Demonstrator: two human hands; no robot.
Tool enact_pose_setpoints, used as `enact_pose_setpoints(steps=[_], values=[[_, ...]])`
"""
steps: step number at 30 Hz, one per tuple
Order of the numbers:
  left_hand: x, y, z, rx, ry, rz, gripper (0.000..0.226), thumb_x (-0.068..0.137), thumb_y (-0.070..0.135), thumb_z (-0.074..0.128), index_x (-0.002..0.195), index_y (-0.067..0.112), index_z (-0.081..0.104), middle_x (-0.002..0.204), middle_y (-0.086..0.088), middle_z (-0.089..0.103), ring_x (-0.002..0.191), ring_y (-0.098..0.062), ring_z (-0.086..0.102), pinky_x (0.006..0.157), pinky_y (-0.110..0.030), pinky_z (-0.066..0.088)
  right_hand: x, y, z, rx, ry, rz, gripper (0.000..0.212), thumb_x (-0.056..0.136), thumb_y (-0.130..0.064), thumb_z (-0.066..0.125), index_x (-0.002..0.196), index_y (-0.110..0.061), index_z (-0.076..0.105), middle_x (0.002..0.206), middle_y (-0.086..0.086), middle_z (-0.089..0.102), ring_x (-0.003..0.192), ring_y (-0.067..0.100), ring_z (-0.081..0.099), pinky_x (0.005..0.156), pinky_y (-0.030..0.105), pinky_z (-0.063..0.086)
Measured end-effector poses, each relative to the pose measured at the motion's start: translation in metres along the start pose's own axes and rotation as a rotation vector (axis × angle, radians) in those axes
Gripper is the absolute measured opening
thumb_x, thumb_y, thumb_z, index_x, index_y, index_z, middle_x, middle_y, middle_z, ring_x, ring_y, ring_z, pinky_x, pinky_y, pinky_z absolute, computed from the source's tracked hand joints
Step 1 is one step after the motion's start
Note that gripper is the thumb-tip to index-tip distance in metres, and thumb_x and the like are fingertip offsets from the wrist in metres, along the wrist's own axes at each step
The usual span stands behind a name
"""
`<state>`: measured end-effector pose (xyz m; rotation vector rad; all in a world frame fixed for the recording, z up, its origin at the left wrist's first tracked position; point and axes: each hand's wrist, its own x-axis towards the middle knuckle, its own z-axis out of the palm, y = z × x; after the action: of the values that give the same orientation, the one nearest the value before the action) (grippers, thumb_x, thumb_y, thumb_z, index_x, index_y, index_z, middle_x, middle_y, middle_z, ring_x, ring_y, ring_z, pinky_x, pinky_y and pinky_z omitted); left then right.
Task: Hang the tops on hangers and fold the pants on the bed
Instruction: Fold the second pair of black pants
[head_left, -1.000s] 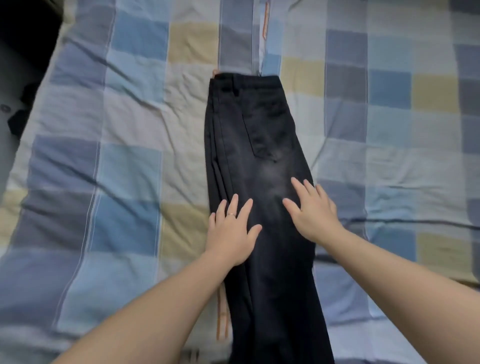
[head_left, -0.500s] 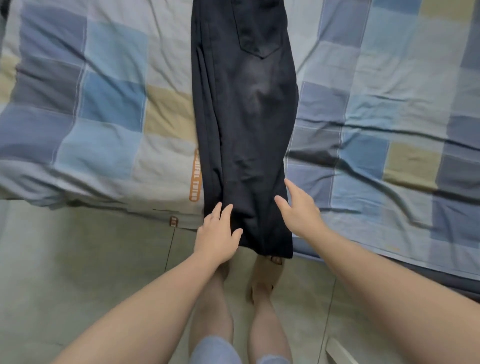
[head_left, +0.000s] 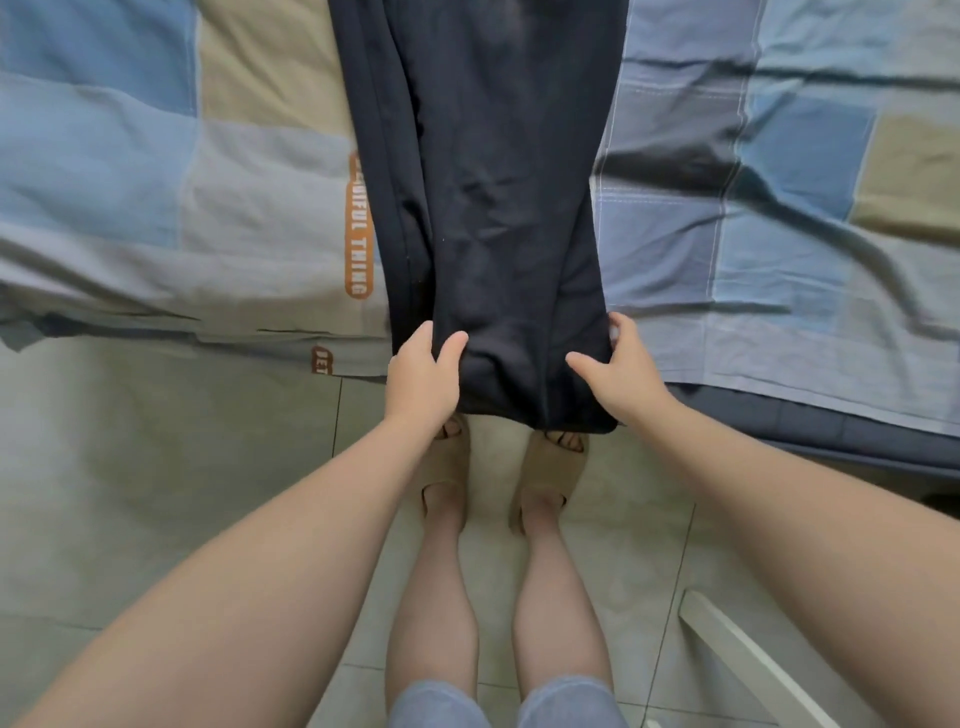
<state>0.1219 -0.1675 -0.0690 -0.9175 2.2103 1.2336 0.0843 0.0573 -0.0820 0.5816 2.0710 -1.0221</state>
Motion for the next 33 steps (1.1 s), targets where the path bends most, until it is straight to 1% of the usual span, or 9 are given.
enact_pose_setpoints(steps=[4, 9, 11, 14, 18, 22, 25, 28, 33], values=[[-0.015, -0.017, -0.012, -0.045, 0.098, 0.016, 0.031, 0.105, 0.034, 0.046, 0.101, 0.006, 0.056, 0.098, -0.007, 0.066, 0.091, -0.023, 0.059, 0.085, -0.045, 0.049, 0.01, 0.001, 0.01, 0.032, 0.012, 0.118, 0.014, 0.093, -0.029, 0.068, 0.094, -0.019, 0.057, 0.089, -0.005, 0.062, 0.092, 0.023, 0.063, 0.078, 0.035, 0.05], [-0.009, -0.021, -0.011, 0.003, 0.254, -0.034, 0.027, 0.104, 0.028, 0.052, 0.088, 0.006, 0.053, 0.134, -0.01, 0.044, 0.117, -0.028, 0.047, 0.099, -0.03, 0.038, 0.008, -0.002, 0.025, -0.042, 0.06, 0.055, 0.023, 0.096, -0.026, 0.063, 0.076, -0.021, 0.052, 0.076, -0.005, 0.058, 0.071, 0.014, 0.055, 0.058, 0.027, 0.038], [-0.005, -0.02, -0.005, 0.034, 0.288, -0.062, 0.024, 0.104, 0.03, 0.052, 0.089, 0.011, 0.052, 0.144, -0.012, 0.04, 0.123, -0.029, 0.045, 0.096, -0.029, 0.034, 0.009, -0.001, 0.028, -0.082, 0.072, 0.031, 0.024, 0.095, -0.028, 0.063, 0.076, -0.021, 0.051, 0.077, -0.004, 0.057, 0.071, 0.014, 0.055, 0.056, 0.027, 0.037], [-0.002, -0.024, 0.0, -0.021, 0.242, -0.078, 0.029, 0.105, 0.036, 0.047, 0.093, 0.009, 0.051, 0.106, -0.006, 0.06, 0.099, -0.028, 0.059, 0.08, -0.034, 0.042, 0.009, 0.004, 0.032, 0.024, 0.046, 0.051, 0.024, 0.089, -0.034, 0.071, 0.092, -0.019, 0.052, 0.091, -0.004, 0.061, 0.082, 0.014, 0.061, 0.065, 0.03, 0.046], [-0.002, -0.035, -0.007, -0.098, 0.199, -0.101, 0.035, 0.098, 0.049, 0.056, 0.098, 0.016, 0.043, 0.089, 0.003, 0.057, 0.084, -0.016, 0.058, 0.064, -0.029, 0.041, 0.004, 0.007, 0.03, 0.291, -0.143, 0.146, 0.062, 0.077, -0.034, 0.085, 0.125, -0.019, 0.049, 0.115, -0.006, 0.064, 0.101, 0.014, 0.066, 0.083, 0.035, 0.056], [-0.014, -0.046, -0.021, -0.118, 0.02, -0.162, 0.054, 0.081, 0.055, 0.074, 0.116, 0.022, 0.05, 0.102, 0.014, 0.061, 0.091, -0.001, 0.058, 0.07, -0.021, 0.043, 0.001, 0.007, 0.021, 0.416, -0.448, 0.229, 0.047, 0.078, -0.024, 0.085, 0.122, -0.017, 0.068, 0.112, 0.0, 0.076, 0.102, 0.021, 0.074, 0.078, 0.032, 0.06], [-0.028, -0.051, -0.027, -0.119, -0.185, -0.186, 0.045, 0.078, 0.037, 0.084, 0.116, 0.024, 0.065, 0.107, 0.013, 0.069, 0.098, -0.007, 0.064, 0.077, -0.022, 0.049, -0.011, 0.006, 0.01, 0.31, -0.594, 0.229, 0.046, 0.07, -0.031, 0.087, 0.113, -0.021, 0.074, 0.11, -0.001, 0.077, 0.1, 0.019, 0.074, 0.075, 0.029, 0.059], [-0.047, -0.048, -0.034, -0.144, -0.341, -0.268, 0.029, 0.077, 0.024, 0.085, 0.098, 0.027, 0.066, 0.101, 0.011, 0.072, 0.096, -0.008, 0.068, 0.072, -0.023, 0.05, -0.035, 0.005, 0.001, 0.154, -0.56, 0.19, 0.045, 0.066, -0.033, 0.089, 0.108, -0.024, 0.075, 0.104, -0.007, 0.078, 0.097, 0.013, 0.074, 0.08, 0.025, 0.054], [-0.097, -0.032, -0.06, -0.155, -0.476, -0.358, 0.037, 0.077, 0.022, 0.086, 0.107, 0.021, 0.065, 0.106, 0.005, 0.073, 0.097, -0.011, 0.067, 0.075, -0.025, 0.051, -0.102, 0.005, -0.017, 0.078, -0.478, 0.19, 0.037, 0.071, -0.034, 0.089, 0.105, -0.027, 0.076, 0.101, -0.015, 0.077, 0.096, 0.005, 0.072, 0.086, 0.026, 0.053]])
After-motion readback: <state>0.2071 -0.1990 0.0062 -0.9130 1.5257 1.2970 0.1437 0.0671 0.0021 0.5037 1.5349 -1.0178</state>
